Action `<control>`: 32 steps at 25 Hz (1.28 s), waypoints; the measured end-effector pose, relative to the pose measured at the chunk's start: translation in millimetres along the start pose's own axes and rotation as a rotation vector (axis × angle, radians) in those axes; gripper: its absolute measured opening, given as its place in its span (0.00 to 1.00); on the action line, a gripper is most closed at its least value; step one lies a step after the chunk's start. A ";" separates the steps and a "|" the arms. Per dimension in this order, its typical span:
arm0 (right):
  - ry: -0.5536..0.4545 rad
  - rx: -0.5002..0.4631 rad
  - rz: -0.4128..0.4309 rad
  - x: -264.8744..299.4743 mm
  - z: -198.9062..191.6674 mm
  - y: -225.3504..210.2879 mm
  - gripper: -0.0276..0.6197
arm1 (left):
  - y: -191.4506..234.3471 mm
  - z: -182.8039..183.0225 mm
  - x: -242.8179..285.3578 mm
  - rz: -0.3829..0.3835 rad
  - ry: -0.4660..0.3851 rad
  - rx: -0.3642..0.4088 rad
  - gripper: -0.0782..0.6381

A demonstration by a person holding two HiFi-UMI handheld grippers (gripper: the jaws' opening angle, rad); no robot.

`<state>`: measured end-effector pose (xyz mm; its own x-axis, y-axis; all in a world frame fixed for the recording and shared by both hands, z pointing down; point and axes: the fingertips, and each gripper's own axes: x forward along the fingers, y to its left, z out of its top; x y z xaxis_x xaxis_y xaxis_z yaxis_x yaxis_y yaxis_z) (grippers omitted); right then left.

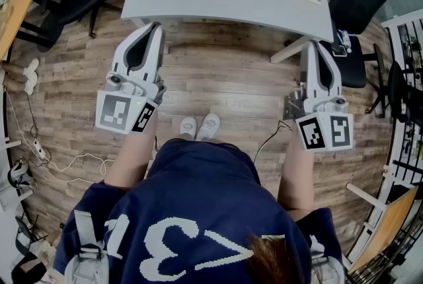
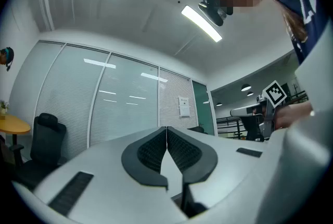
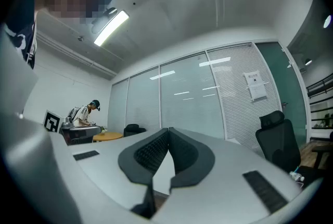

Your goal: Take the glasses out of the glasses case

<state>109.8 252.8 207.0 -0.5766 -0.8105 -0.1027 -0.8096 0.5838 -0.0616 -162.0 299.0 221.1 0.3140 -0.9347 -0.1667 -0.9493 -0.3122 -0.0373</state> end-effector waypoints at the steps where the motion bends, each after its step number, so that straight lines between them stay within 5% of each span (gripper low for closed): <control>1: 0.001 -0.006 0.005 -0.6 0.2 2.9 0.08 | -0.1 0.8 -1.9 0.001 -0.001 0.000 0.13; 18: -0.010 0.022 0.075 19.8 -7.0 3.7 0.08 | 7.8 -5.0 12.2 0.033 0.012 0.012 0.13; 32: -0.043 0.002 0.056 162.1 3.4 -54.3 0.08 | 92.4 -20.1 160.1 -0.008 -0.055 -0.006 0.13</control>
<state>60.6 89.9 190.4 -0.6155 -0.7739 -0.1489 -0.7761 0.6281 -0.0562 -199.1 117.1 210.9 0.3203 -0.9213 -0.2205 -0.9465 -0.3211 -0.0332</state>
